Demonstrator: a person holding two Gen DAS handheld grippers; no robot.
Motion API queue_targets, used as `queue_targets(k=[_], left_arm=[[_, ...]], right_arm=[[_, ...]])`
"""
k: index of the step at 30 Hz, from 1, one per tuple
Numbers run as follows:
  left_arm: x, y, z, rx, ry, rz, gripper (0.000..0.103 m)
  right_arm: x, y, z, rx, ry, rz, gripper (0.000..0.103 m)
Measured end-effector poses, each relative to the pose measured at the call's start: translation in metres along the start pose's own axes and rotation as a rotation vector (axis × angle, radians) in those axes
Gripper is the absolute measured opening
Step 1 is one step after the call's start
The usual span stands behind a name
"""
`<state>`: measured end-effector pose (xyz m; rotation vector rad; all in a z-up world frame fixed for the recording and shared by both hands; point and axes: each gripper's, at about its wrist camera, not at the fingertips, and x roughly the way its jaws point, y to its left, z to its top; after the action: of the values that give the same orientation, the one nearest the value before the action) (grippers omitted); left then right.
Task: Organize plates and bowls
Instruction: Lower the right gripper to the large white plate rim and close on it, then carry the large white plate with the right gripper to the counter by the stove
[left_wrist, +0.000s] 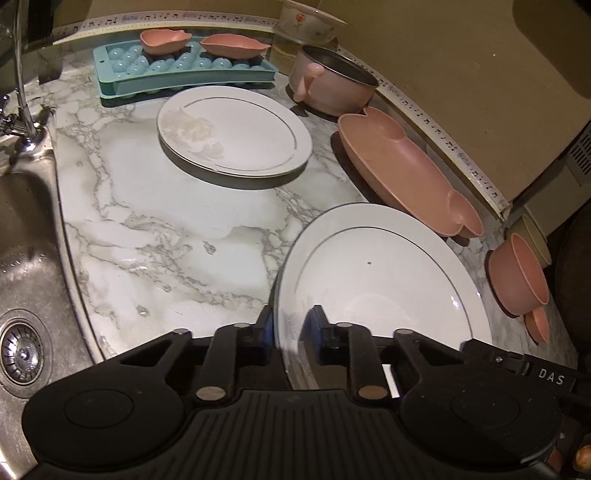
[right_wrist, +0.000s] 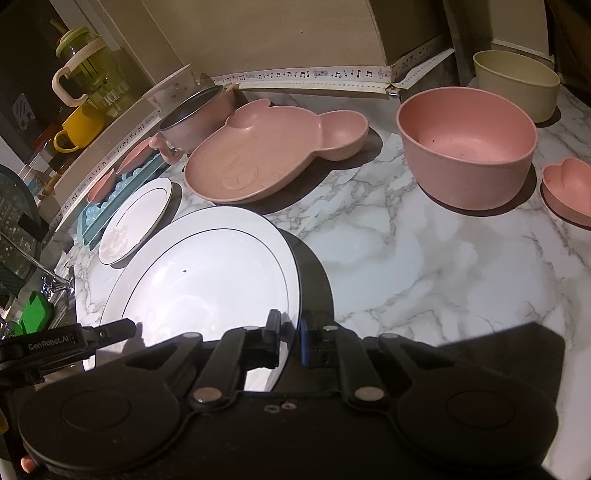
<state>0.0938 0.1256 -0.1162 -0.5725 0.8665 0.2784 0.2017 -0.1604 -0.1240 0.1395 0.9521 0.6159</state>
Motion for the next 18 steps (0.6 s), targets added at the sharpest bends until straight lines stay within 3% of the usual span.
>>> queue_targets(k=[10,18], left_arm=[[-0.007,-0.013,-0.007,0.04,0.008,-0.009,0.019],[-0.019,-0.047,-0.018,0.102,0.013,-0.044,0.019]], right_arm=[[-0.008,-0.005,-0.003,-0.034,0.002,0.01,0.009],[-0.033,-0.025,-0.011,-0.03,-0.024,0.009,0.009]])
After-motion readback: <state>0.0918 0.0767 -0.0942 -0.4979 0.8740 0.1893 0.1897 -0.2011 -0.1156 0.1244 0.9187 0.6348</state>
